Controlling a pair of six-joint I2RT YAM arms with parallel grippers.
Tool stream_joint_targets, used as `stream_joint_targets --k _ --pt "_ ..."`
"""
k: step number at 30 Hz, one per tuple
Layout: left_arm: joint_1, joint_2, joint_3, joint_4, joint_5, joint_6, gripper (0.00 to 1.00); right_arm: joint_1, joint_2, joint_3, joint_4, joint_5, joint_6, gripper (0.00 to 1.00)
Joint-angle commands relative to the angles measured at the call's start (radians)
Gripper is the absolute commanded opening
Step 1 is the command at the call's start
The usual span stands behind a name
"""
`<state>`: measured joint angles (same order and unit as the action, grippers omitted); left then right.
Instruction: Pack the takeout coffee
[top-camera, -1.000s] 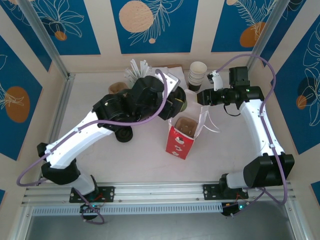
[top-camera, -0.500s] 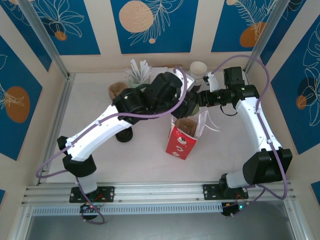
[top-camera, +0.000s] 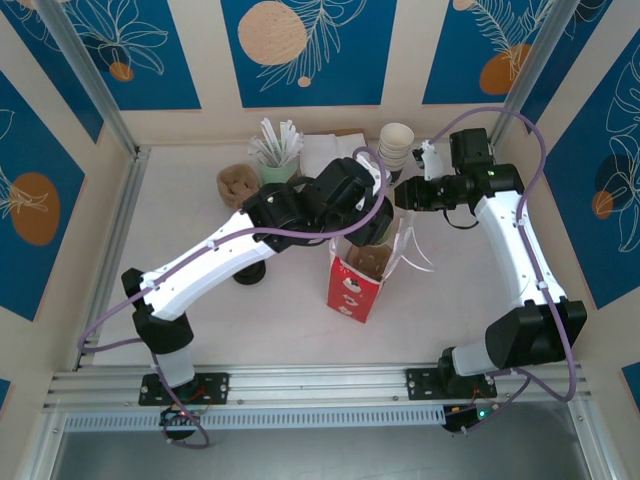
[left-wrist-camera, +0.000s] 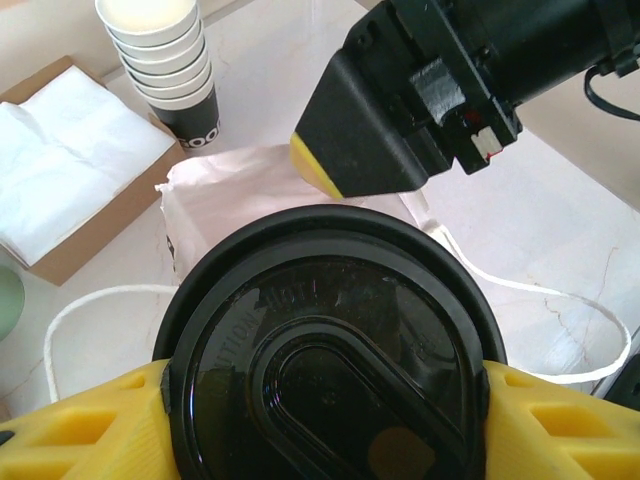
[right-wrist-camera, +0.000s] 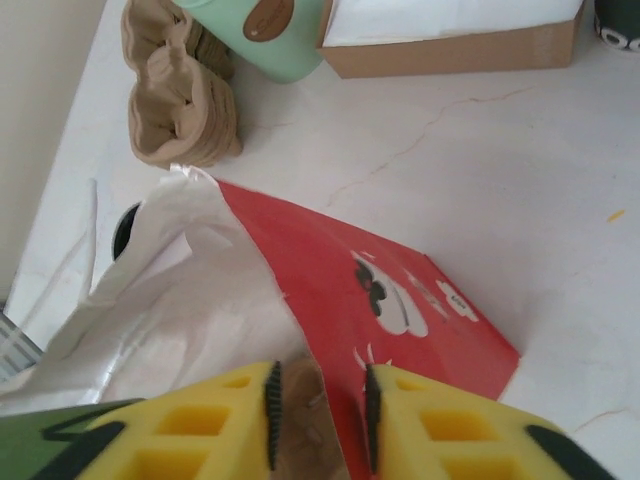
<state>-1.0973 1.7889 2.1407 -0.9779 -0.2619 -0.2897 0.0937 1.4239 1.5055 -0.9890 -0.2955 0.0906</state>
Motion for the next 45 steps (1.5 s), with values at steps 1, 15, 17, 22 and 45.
stream_joint_targets --k 1,15,17,22,45 --pt "0.015 -0.009 -0.028 0.007 0.004 0.001 0.63 0.011 -0.015 0.017 -0.053 -0.033 0.093 0.27" --pt "0.025 -0.023 -0.052 0.007 0.040 0.083 0.63 0.017 0.019 0.106 -0.106 0.029 -0.085 0.47" --pt "0.026 -0.026 -0.054 0.009 0.041 0.080 0.63 0.019 0.049 0.129 -0.143 0.030 -0.143 0.49" --pt "0.030 -0.027 -0.061 0.019 0.061 0.068 0.63 0.020 0.113 0.192 -0.215 0.012 -0.224 0.51" --pt "0.024 -0.026 -0.144 0.099 0.031 0.078 0.62 0.038 0.021 0.075 -0.011 -0.157 -0.106 0.03"
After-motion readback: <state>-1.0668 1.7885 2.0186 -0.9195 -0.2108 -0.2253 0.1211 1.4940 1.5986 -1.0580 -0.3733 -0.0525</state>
